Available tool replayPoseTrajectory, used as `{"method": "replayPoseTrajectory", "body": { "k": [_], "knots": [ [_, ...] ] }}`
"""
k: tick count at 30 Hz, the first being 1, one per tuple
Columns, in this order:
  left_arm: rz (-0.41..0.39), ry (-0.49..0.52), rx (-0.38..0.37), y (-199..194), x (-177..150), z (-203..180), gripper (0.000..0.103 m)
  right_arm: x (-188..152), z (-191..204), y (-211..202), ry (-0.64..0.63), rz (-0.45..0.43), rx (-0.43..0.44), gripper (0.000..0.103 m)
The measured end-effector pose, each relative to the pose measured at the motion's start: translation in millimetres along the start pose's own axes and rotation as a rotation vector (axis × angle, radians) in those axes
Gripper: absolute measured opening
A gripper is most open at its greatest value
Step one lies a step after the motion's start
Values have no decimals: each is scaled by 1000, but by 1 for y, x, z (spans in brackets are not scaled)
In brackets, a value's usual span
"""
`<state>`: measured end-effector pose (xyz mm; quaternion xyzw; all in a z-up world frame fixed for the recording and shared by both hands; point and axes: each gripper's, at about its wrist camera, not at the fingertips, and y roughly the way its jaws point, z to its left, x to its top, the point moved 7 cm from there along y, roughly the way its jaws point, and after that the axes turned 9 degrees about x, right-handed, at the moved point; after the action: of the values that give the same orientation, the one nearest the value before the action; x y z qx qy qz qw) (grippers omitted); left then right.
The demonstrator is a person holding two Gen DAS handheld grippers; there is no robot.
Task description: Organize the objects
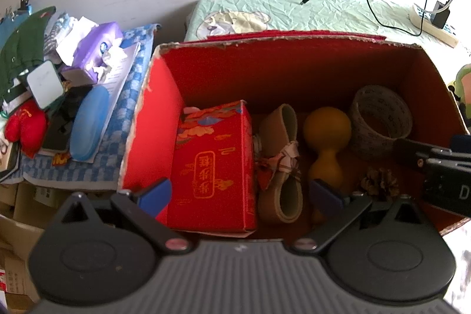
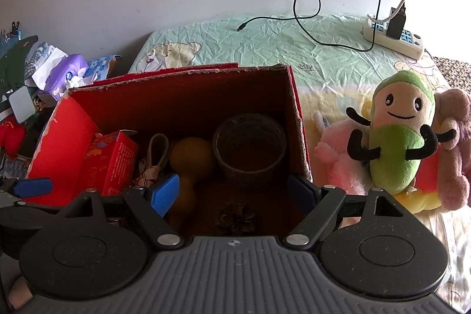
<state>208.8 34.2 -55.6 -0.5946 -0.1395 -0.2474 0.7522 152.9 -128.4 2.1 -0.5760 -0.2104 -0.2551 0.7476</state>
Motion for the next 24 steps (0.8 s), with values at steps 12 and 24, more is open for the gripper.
{"method": "replayPoseTrajectory", "body": {
  "k": [12,24],
  "knots": [
    [9,2,-4,3,-1,-1,100,1,0,0,-5,-2,-7,83],
    [21,1,-2,9,-4,-2,100,0,1,1,-12,-6,-10,83]
  ]
}}
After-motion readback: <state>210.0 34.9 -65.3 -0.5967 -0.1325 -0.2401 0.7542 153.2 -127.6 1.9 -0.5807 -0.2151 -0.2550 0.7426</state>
